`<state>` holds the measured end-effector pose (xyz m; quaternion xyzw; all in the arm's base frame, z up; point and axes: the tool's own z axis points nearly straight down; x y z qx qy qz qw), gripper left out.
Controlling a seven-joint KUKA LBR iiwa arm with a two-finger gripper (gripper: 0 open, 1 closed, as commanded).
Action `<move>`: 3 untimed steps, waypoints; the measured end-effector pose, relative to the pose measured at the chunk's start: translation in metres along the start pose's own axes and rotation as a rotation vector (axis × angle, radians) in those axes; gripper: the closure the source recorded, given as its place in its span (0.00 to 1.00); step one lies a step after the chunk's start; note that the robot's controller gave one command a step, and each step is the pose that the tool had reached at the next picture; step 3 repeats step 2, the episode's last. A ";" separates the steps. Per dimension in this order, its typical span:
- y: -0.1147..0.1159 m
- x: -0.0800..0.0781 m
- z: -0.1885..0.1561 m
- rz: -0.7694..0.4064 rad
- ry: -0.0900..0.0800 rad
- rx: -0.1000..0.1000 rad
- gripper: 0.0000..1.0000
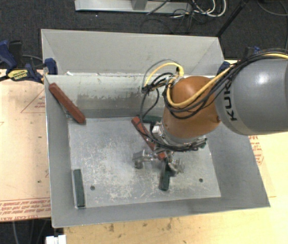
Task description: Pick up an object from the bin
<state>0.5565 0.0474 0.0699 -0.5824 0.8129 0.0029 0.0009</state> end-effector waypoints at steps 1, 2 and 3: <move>-0.001 0.004 -0.004 0.005 0.003 0.002 1.00; 0.023 -0.014 -0.135 -0.006 -0.002 0.011 1.00; 0.023 -0.014 -0.135 -0.006 -0.002 0.011 1.00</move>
Offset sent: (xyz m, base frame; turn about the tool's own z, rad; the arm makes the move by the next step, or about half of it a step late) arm 0.0000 0.0000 0.0000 0.0000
